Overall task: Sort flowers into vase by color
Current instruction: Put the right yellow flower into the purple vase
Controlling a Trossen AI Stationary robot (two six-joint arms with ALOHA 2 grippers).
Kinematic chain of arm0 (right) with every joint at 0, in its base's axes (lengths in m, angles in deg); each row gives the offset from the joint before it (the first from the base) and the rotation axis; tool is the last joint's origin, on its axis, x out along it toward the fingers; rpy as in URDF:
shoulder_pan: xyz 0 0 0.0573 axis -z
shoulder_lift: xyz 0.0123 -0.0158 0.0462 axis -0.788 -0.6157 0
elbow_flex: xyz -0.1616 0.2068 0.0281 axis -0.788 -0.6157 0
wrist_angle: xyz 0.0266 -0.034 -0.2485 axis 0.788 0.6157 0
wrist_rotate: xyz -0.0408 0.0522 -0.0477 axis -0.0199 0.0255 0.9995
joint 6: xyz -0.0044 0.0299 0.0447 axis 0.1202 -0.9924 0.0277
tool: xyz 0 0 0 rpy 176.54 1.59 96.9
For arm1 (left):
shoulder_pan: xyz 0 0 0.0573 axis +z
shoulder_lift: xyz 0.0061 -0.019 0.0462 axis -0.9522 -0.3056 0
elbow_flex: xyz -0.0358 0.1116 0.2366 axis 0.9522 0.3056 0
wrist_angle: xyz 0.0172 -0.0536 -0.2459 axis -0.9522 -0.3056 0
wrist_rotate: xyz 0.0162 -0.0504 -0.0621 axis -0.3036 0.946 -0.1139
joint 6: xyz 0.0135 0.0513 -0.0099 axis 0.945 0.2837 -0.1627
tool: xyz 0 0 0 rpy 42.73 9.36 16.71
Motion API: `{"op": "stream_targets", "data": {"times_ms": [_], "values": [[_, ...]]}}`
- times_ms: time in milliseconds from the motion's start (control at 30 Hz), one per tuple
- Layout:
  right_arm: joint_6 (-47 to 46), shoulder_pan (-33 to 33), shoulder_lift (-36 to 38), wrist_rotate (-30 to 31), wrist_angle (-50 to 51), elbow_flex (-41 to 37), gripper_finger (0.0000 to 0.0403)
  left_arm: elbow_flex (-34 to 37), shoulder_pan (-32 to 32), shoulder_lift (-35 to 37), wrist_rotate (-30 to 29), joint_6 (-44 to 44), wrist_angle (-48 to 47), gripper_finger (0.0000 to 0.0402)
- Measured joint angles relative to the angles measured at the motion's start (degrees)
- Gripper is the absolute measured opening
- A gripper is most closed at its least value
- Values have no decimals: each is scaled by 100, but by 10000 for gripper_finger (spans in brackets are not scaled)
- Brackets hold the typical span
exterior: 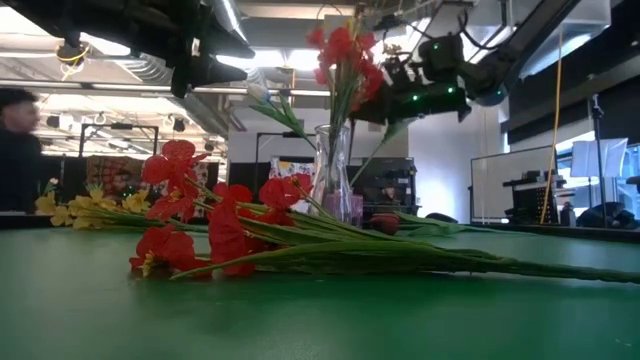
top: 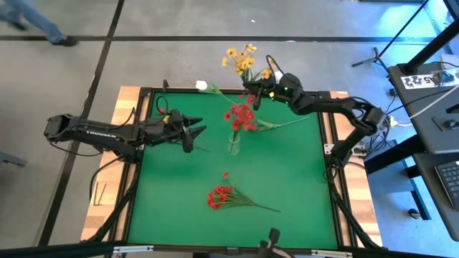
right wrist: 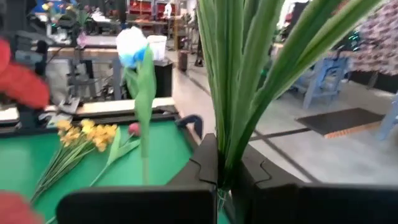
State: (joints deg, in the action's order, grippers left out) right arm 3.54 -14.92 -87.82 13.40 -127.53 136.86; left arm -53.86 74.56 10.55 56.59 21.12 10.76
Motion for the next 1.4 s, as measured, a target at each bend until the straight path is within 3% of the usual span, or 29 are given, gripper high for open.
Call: {"op": "stream_targets", "data": {"times_ms": [200,500,800,1100,1400], "values": [[56,-108,-165,-71,5,0,11,0,0,0,0,17,-2,203],[317,-400,-287,313,5,0,11,0,0,0,-2,13,-7,203],[33,-407,3,508,1,142,11,0,0,0,0,13,-16,203],[12,-498,503,507,1142,267,11,0,0,0,0,15,-81,203],[-9,-926,504,1108,1440,262,11,0,-1,0,0,15,-98,203]]}}
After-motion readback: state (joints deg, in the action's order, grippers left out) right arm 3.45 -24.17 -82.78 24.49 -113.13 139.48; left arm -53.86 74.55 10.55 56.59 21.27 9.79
